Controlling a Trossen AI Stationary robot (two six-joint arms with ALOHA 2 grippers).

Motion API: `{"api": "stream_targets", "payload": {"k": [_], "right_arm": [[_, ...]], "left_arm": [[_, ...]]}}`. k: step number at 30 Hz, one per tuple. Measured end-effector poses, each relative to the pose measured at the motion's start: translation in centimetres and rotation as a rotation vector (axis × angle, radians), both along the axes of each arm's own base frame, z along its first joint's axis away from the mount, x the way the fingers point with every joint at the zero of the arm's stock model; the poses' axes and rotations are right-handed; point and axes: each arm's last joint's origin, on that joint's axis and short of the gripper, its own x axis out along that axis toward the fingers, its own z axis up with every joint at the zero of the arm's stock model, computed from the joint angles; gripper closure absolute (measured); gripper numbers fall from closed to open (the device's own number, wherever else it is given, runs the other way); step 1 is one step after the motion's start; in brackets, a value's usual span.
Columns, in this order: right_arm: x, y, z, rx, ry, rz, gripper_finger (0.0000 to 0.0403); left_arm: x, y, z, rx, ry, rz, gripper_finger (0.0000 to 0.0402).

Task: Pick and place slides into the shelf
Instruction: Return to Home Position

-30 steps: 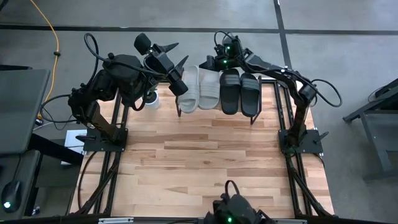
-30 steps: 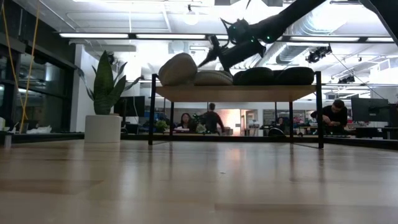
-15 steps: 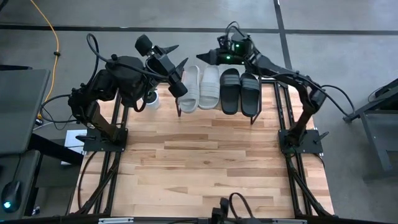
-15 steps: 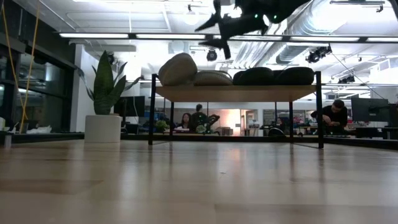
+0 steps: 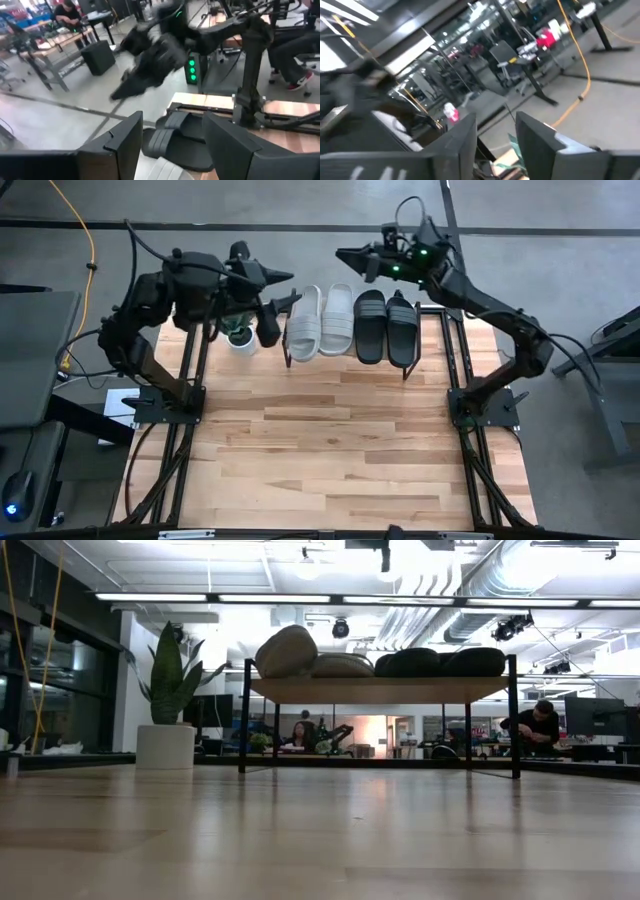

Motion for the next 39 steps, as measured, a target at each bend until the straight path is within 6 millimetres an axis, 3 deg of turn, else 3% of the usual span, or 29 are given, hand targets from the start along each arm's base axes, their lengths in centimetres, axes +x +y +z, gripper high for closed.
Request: {"api": "stream_targets", "payload": {"k": [13, 18, 26, 31, 34, 39], "right_arm": [[-4.3, 5.6, 4.9, -0.165, -0.125, 0.039, 0.0397], [-6.2, 7.7, 6.4, -0.205, -0.183, 0.011, 0.0400], [-9.6, 11.0, 8.6, -0.304, -0.267, -0.030, 0.0402], [-11.8, 12.9, 9.5, -0.343, -0.308, -0.037, 0.0403], [-13.2, 13.9, 9.9, -0.366, -0.332, -0.054, 0.0403], [-15.4, 15.1, 10.5, -0.392, -0.365, -0.080, 0.0403]], "left_arm": [[-3.4, 1.0, 1.2, -0.111, -0.094, -0.049, 0.0210], [-4.5, 0.8, 1.2, -0.142, -0.080, -0.046, 0.0250], [-5.5, 0.5, 1.0, -0.194, -0.069, -0.069, 0.0390], [-6.1, 0.3, 1.3, -0.217, -0.096, -0.072, 0.0379], [-7.0, 0.1, 1.5, -0.220, -0.104, -0.099, 0.0393], [-9.5, -0.5, 2.2, -0.207, -0.144, -0.107, 0.0393]]}}
